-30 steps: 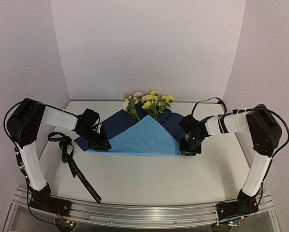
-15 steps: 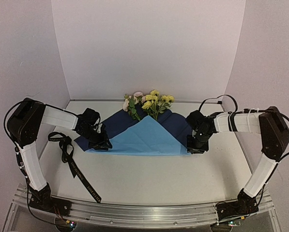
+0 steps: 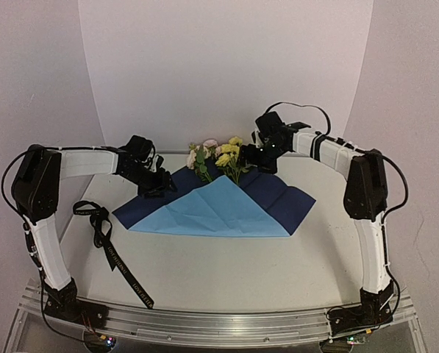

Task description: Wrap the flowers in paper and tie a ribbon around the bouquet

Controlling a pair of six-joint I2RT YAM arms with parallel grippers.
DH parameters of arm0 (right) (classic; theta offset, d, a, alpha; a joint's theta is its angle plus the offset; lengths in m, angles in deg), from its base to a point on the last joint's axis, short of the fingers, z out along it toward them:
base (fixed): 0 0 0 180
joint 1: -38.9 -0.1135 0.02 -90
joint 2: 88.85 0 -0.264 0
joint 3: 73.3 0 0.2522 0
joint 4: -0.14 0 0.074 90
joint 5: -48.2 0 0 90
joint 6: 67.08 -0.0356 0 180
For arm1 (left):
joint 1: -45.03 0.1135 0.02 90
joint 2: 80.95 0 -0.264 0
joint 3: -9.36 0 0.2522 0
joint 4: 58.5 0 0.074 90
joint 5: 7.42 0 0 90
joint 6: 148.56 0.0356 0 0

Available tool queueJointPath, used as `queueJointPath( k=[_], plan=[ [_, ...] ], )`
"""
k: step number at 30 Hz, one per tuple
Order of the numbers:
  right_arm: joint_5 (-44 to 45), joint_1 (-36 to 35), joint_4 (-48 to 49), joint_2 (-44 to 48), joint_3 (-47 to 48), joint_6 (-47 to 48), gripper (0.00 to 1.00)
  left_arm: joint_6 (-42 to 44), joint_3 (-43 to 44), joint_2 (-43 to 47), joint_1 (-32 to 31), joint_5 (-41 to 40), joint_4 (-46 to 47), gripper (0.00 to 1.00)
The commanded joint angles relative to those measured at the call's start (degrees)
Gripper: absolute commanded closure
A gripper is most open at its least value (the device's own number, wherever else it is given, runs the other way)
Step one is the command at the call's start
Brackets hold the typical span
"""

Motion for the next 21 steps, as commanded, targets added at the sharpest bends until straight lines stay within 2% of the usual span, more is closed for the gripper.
queueJointPath(
  k=[1, 7, 12, 21],
  plan=[
    [-9.6, 3.2, -3.3, -7.7, 8.4, 3.4, 0.11, 2.8, 6.8, -3.8, 1.9, 4.6, 0.6, 0.41],
    [-17.3, 3.6, -2.7, -10.9, 8.7, 3.6, 0.10, 6.9, 20.9, -15.4, 2.9, 12.8, -0.3, 0.33],
    [-18.6, 3.5, 1.0, -7.3, 1.0, 2.4, 0.10, 6.9, 32.6, -25.3, 2.8, 19.4, -3.1, 0.30],
    [-19.4, 3.5, 3.7, -4.4, -4.2, 1.0, 0.11, 5.5, 40.6, -33.2, 0.7, 27.9, -4.2, 0.28]
  ],
)
